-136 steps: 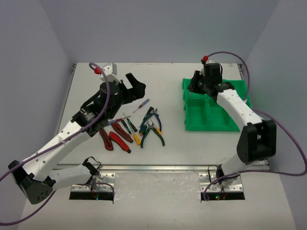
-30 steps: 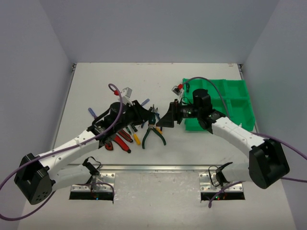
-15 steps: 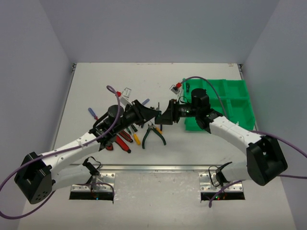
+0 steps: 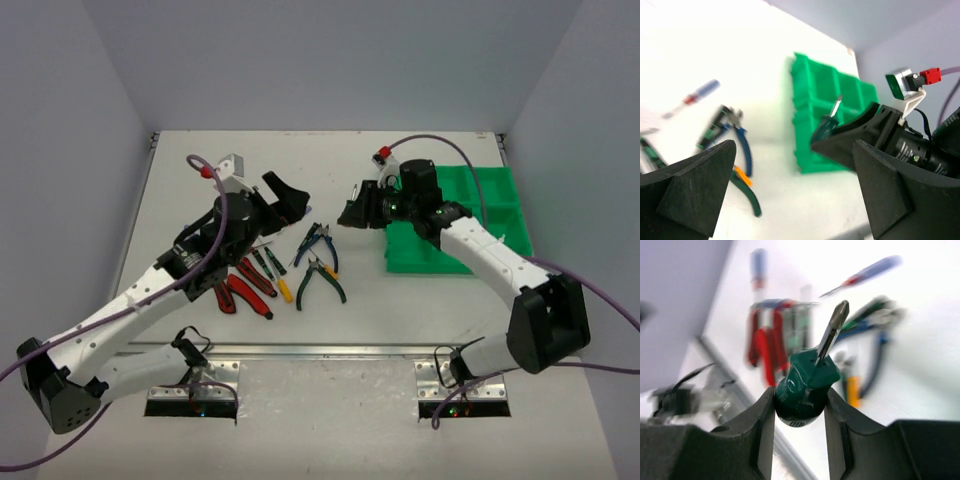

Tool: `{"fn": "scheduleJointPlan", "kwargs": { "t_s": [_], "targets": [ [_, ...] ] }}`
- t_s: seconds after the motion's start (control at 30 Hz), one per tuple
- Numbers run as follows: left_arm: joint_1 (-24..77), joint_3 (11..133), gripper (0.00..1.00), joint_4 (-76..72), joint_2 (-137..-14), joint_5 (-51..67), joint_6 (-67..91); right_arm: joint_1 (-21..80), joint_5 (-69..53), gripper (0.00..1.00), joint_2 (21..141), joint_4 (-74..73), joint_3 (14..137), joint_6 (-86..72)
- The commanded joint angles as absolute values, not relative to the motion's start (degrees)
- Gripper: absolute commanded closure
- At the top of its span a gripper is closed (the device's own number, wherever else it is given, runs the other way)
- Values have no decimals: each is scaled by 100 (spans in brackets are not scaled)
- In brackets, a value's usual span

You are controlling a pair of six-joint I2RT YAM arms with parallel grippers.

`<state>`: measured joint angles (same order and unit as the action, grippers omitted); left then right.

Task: Sort the tools into containers

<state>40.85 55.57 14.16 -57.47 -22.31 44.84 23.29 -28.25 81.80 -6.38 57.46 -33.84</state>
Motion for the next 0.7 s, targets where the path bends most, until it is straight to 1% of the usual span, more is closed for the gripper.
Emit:
{"fn": "scheduleJointPlan", "kwargs": {
  "t_s": [0.0,0.07,0.1,0.13,0.23,0.3,0.37,0.4,0.47,0.53,0.57,0.6,0.67],
  "targets": [
    [4087,6017,0,2831,-5165,-3599,3790,1588,-133,100,9016,-2408,7120,-2674],
    [4087,6029,0,2986,-5075,-3384,3567,1397,507,100,9435,-2820,7629,-2487],
    [4087,6037,0,3065,-5056,-3216,3514,1329,680,100,9880,-2999,8131,-2426],
    [4087,6050,0,3223,-5066,-3142,3434,1239,825,100,10309,-3249,8593,-2344],
    [4087,6118,0,3707,-5078,-3181,3000,1099,1111,100,11113,-3684,9424,-2046],
    [4087,6134,0,4030,-5064,-3242,2769,1068,1368,100,11452,-3861,9822,-1934],
    [4095,6076,0,4336,-5012,-3719,2651,1022,1321,94,11746,-3951,10128,-1808],
    [4090,5962,0,4432,-4957,-3936,2646,1008,1278,88,11806,-4031,10200,-1808],
    [4087,5682,0,4448,-4836,-4121,2637,993,1144,80,11917,-4173,10343,-1828],
    [4089,5420,0,4282,-4757,-4150,2625,993,1068,45,11862,-4136,10265,-1885],
    [4095,5280,0,4221,-4733,-4156,2612,993,1049,34,11850,-4124,10258,-1934],
    [4089,5189,0,4093,-4735,-4170,2598,987,1046,27,11811,-4128,10269,-1973],
    [4087,5018,0,3901,-4804,-4125,2543,993,979,22,11687,-4139,10274,-1986]
  ]
}}
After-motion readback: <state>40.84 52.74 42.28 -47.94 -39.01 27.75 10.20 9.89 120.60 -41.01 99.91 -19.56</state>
